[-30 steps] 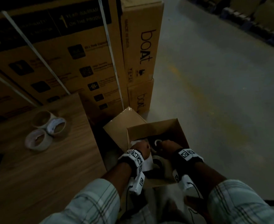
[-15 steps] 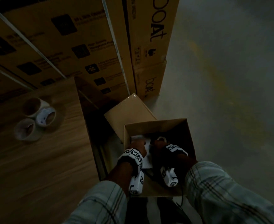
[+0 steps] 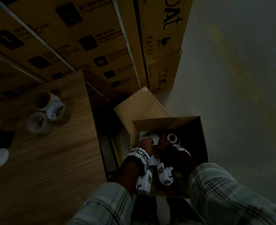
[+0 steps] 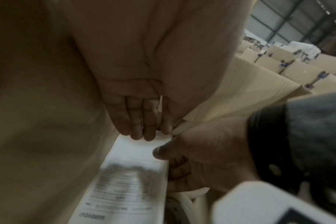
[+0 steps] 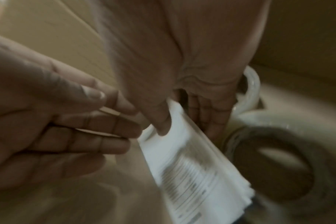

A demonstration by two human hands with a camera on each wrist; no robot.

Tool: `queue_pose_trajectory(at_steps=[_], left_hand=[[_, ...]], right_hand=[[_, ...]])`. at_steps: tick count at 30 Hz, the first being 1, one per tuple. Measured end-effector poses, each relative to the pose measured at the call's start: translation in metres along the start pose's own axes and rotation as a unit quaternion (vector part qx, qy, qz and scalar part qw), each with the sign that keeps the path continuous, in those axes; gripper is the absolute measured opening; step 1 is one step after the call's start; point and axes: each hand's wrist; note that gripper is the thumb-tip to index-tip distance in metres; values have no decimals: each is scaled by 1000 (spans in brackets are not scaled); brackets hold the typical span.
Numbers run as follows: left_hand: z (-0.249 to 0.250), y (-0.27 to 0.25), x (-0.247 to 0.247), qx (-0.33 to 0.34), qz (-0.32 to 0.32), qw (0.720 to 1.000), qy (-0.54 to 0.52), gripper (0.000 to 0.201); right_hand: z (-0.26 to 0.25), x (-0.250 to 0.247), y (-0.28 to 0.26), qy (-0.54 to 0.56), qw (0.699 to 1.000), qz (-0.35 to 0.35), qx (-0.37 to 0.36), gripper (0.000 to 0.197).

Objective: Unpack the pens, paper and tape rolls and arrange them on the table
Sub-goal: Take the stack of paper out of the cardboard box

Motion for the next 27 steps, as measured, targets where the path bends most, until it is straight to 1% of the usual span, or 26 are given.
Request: queue_pose_trajectory(at_steps=[1,2,4,7,8,10,12,13,15,16,17,19,20,23,25,27], left_hand=[[1,0,-1,-7,7,1000,-8,36],[2,0,-3,-15,4,1000,-18,34],[1,1,-5,-4,1,999,-38,33],[0,-1,-6,16,-2,998,-66,32],[-2,-1,-6,24,-4,996,-80,32],[-4,-4,-9,41,-10,994,-103,32],[-4,-5,-12,61,-10,992,-107,35],[-4,-7,-14,71,-9,992,-99,36],[-3,-11,-17,72,-7,993,-95,36],[-3,-14,-19,69,-8,993,-96,37],[-3,-16,-20,68,-9,993,-95,37],[-2,-22,-23,68,-11,993,-99,36],[-3,-24,-25,67,-11,992,-103,35],[-2,-31,-31,60,3,990,-126,34],[-2,-38,-33,47,29,987,-151,42],[-4,-47,-36,36,66,980,-187,50]], right_hand=[[-6,-3,-5,4,1000,16,3,82],[-10,-5,-9,28,999,33,3,81],[-15,-6,-9,40,998,47,-18,77],[-15,0,-8,54,998,4,16,48],[-19,-1,-11,61,998,-2,8,42],[-26,-2,-16,90,996,5,-2,36],[-32,-11,-26,70,998,6,2,37],[-31,-16,-31,36,999,2,-5,42],[-19,-21,-32,-21,999,-16,-20,64],[-17,-27,-37,-52,998,-26,-12,71],[-21,-34,-49,-62,998,-9,-12,71],[-23,-50,-61,-88,996,20,11,52],[-29,-58,-73,-93,995,34,13,46],[-29,-77,-95,-77,996,51,13,56],[-30,-85,-111,-84,995,61,-13,55],[-32,-91,-126,-62,993,98,-36,52]])
Point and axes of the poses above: each hand's wrist, its own y-axis towards the middle knuckle, its own x-axis out of the palm, z = x × y, and after that the axes turned 10 degrees about -x, right-handed
